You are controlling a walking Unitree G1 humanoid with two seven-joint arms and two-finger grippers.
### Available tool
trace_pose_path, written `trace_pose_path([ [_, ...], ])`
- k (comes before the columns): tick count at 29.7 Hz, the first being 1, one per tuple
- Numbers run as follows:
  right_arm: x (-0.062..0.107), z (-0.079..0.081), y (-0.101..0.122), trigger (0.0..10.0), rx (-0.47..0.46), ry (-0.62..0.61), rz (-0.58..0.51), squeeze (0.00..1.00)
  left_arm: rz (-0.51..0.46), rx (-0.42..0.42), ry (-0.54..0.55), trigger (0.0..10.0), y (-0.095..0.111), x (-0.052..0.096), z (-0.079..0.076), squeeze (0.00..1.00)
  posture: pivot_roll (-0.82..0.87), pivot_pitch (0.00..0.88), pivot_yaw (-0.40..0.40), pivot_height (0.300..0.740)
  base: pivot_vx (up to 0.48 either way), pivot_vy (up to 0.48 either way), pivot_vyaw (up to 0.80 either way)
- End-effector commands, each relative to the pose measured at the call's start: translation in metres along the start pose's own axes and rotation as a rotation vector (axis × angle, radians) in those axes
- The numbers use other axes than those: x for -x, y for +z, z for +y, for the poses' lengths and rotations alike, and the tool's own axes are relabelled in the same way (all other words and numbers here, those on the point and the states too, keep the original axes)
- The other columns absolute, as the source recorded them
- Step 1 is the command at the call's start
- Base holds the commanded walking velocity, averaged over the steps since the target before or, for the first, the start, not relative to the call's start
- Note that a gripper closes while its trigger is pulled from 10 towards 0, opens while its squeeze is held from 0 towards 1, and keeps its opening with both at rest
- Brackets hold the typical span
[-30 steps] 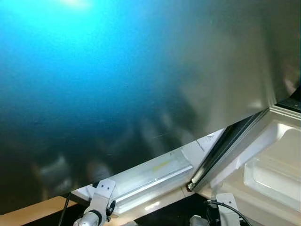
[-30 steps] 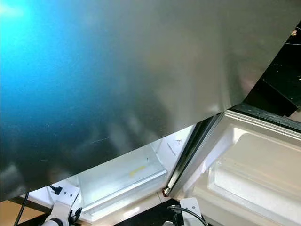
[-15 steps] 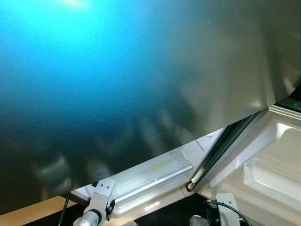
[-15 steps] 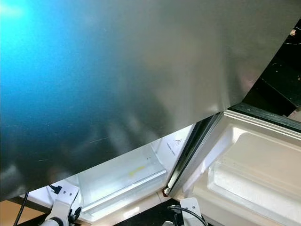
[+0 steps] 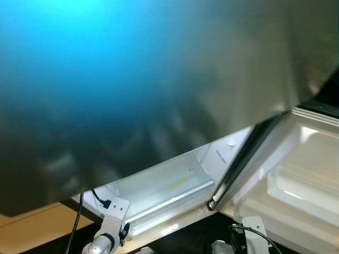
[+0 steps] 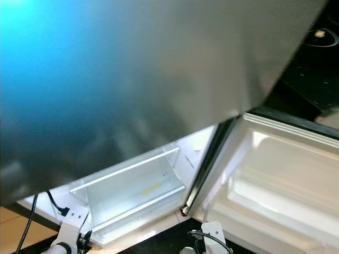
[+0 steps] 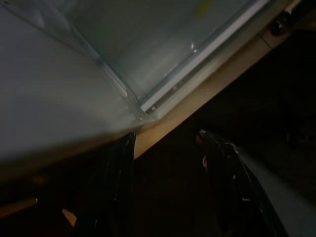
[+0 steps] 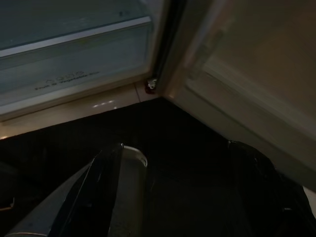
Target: Restocking fridge
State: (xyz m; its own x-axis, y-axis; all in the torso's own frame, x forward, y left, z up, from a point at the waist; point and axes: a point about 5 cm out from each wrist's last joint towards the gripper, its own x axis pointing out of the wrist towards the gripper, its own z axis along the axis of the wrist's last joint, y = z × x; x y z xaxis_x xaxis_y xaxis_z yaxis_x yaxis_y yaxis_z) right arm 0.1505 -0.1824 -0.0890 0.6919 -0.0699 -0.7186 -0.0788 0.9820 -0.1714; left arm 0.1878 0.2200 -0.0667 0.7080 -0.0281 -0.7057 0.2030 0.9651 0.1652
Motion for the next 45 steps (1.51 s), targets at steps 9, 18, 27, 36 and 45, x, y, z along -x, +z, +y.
trace_pose_path([
  [9, 0.0045, -0.0006, -0.0125, 10.0, -0.004, 0.000, 0.044, 0.00, 0.021, 0.009, 0.004, 10.0, -0.0066, 0.0016, -0.0014, 0.00, -0.08, 0.136, 0.005, 0.727, 0.000, 0.000, 0.00],
  [18, 0.0047, 0.0000, -0.0127, 10.0, -0.005, 0.001, 0.042, 0.00, 0.024, 0.007, 0.007, 10.0, -0.0069, 0.0018, -0.0001, 0.00, -0.08, 0.135, 0.004, 0.727, -0.288, 0.000, 0.00],
  [27, 0.0050, -0.0003, -0.0132, 10.0, -0.004, 0.000, 0.043, 0.00, 0.021, 0.008, 0.007, 10.0, -0.0068, 0.0019, -0.0002, 0.00, -0.08, 0.138, 0.004, 0.727, -0.332, 0.000, 0.00],
  [36, 0.0053, 0.0004, -0.0137, 10.0, -0.004, 0.002, 0.043, 0.00, 0.020, 0.009, 0.007, 10.0, -0.0066, 0.0017, 0.0000, 0.00, -0.08, 0.141, 0.005, 0.727, -0.294, 0.000, 0.00],
  [45, 0.0055, 0.0014, -0.0142, 10.0, -0.004, 0.003, 0.045, 0.00, 0.019, 0.008, 0.009, 10.0, -0.0063, 0.0018, 0.0010, 0.00, -0.08, 0.143, 0.006, 0.727, -0.276, 0.000, 0.00],
])
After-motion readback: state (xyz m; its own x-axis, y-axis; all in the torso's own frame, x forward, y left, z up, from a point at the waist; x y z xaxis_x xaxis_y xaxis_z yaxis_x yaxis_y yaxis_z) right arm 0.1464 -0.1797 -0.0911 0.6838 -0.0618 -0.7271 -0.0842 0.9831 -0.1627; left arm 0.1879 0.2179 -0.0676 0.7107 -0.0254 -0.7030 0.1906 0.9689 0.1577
